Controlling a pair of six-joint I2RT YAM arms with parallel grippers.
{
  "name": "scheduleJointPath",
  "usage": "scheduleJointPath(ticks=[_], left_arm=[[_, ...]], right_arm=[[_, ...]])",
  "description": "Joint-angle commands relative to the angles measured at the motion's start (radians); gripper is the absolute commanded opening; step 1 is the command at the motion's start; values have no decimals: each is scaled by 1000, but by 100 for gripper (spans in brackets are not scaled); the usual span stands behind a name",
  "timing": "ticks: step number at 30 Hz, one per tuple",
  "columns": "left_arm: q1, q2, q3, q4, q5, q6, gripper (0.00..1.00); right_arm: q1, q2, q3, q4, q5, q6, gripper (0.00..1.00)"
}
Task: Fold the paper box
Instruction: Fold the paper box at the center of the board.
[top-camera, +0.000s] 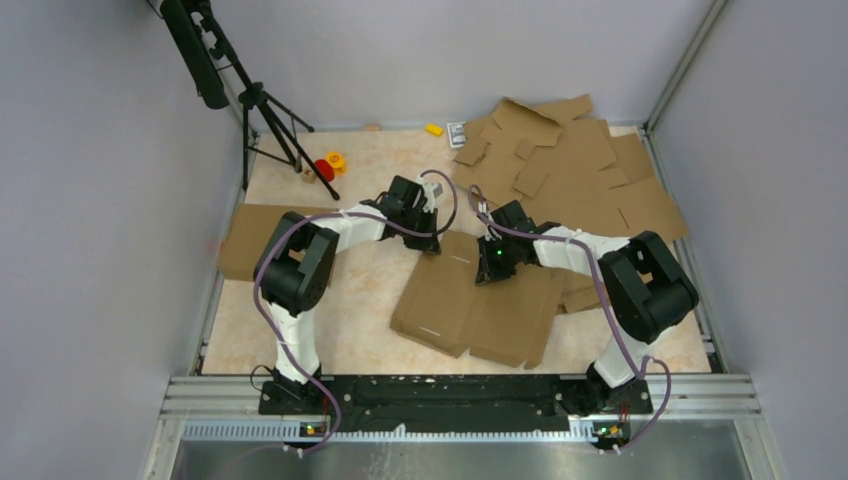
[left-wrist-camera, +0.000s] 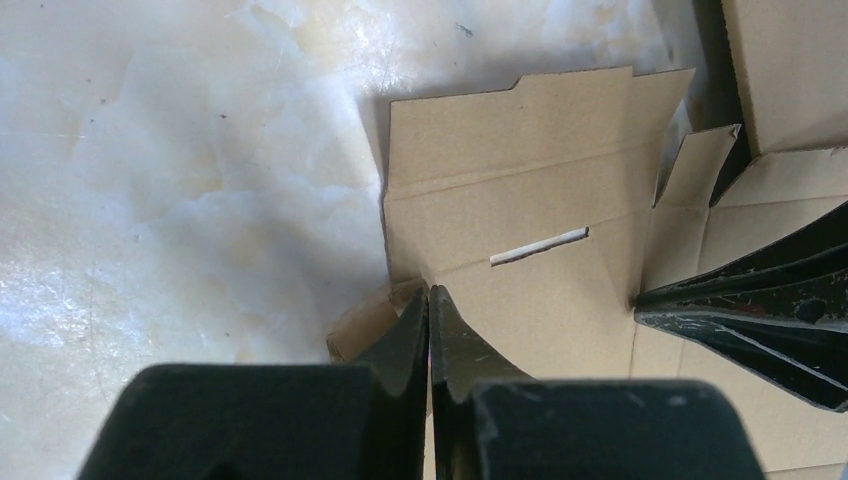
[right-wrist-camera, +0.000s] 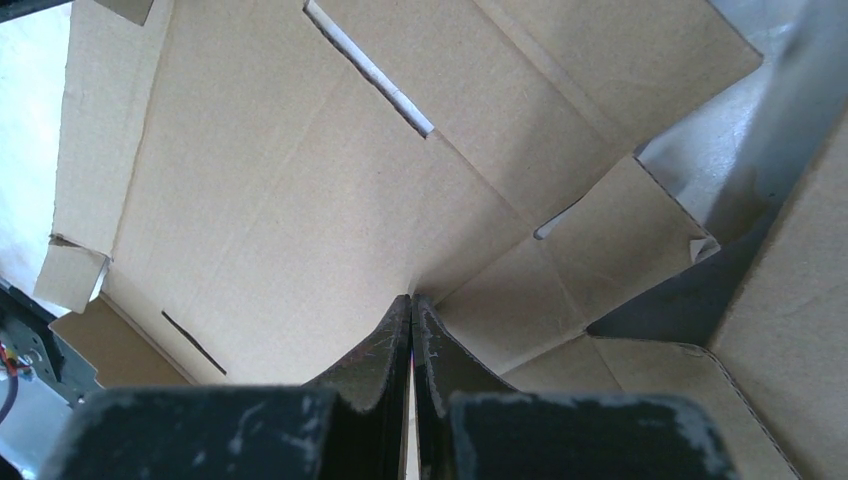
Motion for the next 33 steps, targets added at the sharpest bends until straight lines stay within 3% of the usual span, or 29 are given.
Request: scheduleJointPath(ticks=[1, 6, 11, 19, 21, 23, 27, 31, 33], left_arm=[[1, -32, -45, -18, -33, -20, 0], [25, -73, -75, 21, 28, -35, 0], [31, -274, -245, 231, 31, -40, 0], [62, -302, -275, 243, 19, -79, 3], [64, -322, -291, 260, -6, -88, 10], [66, -325, -294, 254, -60, -93, 22], [82, -292, -253, 171, -82, -111, 29], [92, -344, -309, 242, -103, -144, 54], [107, -349, -328, 253, -127, -179, 60]], right_arm=[[8, -5, 34, -6, 24, -10, 0], [8, -10, 33, -8, 26, -9, 0], [8, -21, 32, -13, 26, -9, 0], [8, -26, 28, -17, 31, -8, 0], [8, -30, 27, -17, 29, -4, 0], [8, -33, 27, -18, 29, -4, 0], [8, -40, 28, -23, 32, -4, 0], [8, -41, 27, -23, 33, -2, 0], [8, -42, 27, -22, 32, -2, 0]])
